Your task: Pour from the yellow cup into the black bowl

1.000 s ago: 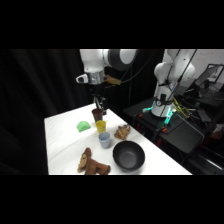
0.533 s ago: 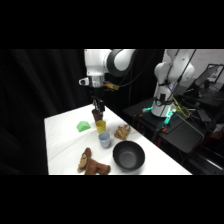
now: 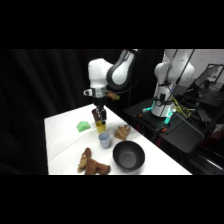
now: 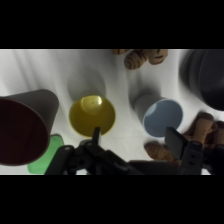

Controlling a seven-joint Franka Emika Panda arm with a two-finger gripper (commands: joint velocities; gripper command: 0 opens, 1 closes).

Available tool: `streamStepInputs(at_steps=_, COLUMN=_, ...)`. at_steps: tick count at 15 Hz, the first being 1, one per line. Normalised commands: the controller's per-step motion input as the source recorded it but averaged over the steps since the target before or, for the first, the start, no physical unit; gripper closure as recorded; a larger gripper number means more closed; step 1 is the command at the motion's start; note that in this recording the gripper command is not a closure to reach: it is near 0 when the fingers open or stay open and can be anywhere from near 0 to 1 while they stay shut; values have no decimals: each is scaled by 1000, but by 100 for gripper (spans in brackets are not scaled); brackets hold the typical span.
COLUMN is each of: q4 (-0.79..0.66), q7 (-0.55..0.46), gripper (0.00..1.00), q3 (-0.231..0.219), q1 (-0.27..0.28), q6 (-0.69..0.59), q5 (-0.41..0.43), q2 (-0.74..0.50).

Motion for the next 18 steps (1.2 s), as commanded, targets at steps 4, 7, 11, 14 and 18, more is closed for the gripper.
streamStepInputs(at_steps=4, q4=48, q7=-120, gripper=0, q3=105, q1=-123, q6=193, q5=84, q2=218)
streamStepInputs(at_steps=7, q4=115, q7=-93, gripper=0, q3=109, q1=-150, q6=112, q5=49, q2=202)
streamStepInputs(at_steps=11, q4=122, q7=-56, gripper=0, q3=111, q1=-128, q6=74, q5=21, q2=106)
streamStepInputs(at_steps=14, q4=91, q7=-24, gripper=100, q3=101, q1=-92, q6=75, q5=-7, q2=36)
streamStepInputs(at_steps=18, q4=71, q7=-4, gripper=100, q3=81, q1=-74, q6=88, q5=-28, q2=33)
